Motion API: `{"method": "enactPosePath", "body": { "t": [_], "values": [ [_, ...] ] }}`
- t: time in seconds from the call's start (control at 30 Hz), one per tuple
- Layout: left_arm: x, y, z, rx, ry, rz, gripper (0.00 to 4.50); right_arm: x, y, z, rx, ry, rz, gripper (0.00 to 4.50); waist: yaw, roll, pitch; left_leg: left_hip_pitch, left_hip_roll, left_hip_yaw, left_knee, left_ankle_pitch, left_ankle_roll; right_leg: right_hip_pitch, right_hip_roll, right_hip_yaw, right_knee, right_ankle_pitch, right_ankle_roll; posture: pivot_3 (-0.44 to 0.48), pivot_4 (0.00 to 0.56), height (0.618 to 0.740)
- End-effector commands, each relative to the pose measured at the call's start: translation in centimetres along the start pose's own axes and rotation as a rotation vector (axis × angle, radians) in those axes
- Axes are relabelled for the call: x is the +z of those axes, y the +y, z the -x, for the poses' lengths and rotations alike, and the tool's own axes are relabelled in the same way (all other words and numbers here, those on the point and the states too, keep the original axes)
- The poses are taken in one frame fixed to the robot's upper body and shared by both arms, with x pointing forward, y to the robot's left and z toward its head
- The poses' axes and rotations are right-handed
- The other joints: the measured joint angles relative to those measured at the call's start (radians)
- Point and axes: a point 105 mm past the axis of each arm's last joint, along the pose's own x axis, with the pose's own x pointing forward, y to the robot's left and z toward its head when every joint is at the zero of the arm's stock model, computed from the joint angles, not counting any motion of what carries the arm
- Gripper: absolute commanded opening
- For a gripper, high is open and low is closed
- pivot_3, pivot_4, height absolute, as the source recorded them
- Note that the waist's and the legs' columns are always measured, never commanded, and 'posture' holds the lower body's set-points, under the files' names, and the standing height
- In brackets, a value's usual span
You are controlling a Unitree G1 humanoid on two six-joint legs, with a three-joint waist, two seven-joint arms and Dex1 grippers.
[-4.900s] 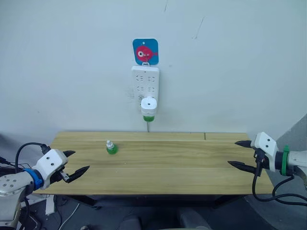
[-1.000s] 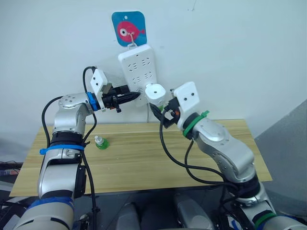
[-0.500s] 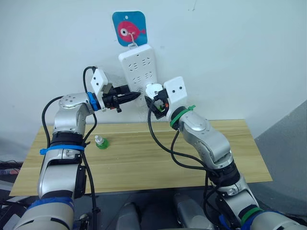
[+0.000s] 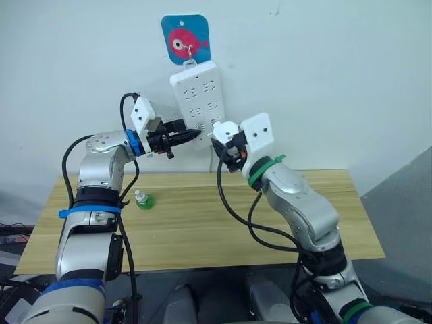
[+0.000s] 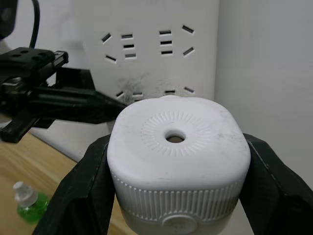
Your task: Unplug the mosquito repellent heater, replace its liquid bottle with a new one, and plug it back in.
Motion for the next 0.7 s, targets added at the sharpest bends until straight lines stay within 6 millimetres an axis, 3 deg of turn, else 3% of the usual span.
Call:
{"method": "enactPosePath", "body": {
  "t": [0.03,0.27,0.37,0.53,0.6,0.7],
  "values": [
    [0.6,1.4,1.0,0.100,0.001,-0.045,1.32,2.5,0.5,1.6,0.039,-0.087,0.003,2.96,-0.004,0.000,0.000,0.000,0.000,0.000,0.000,0.000,0.000,0.000,0.000,0.000,0.001,-0.001,0.002,-0.217,0.184,0.718],
    [-0.1,1.9,3.7,0.180,0.025,-0.072,1.32,3.0,-0.3,2.5,0.033,-0.111,-0.086,2.96,-0.015,0.000,0.000,0.003,0.000,0.000,0.001,0.003,0.001,0.001,0.000,0.002,0.001,-0.002,0.004,-0.222,0.184,0.718],
    [-1.2,1.4,5.9,0.198,0.105,-0.163,2.28,2.8,-1.0,2.6,0.002,-0.115,-0.134,2.96,-0.033,0.001,0.000,0.003,0.001,0.001,-0.001,0.003,0.001,0.001,0.001,0.002,0.002,-0.002,0.004,-0.219,0.184,0.718],
    [-1.4,-1.5,8.3,0.155,0.148,-0.208,3.79,2.5,-2.1,2.9,-0.042,-0.122,-0.187,2.96,-0.026,0.002,0.001,0.002,0.004,0.001,-0.004,0.003,0.001,-0.001,0.001,0.001,0.001,-0.002,0.002,-0.187,0.184,0.718],
    [-0.9,-3.2,8.3,0.118,0.140,-0.189,4.43,2.5,-2.7,3.1,-0.060,-0.132,-0.225,2.96,-0.011,0.002,0.001,0.000,0.005,-0.002,-0.004,0.003,0.001,-0.001,0.001,0.001,0.000,-0.003,0.001,-0.187,0.184,0.718],
    [0.3,-7.1,5.8,-0.007,0.059,-0.137,4.50,2.5,-3.3,3.6,-0.066,-0.161,-0.327,2.96,0.011,0.003,0.002,0.000,0.003,-0.003,-0.004,0.002,0.000,-0.001,0.000,0.000,0.000,-0.004,0.001,-0.163,0.184,0.718]
  ]
}}
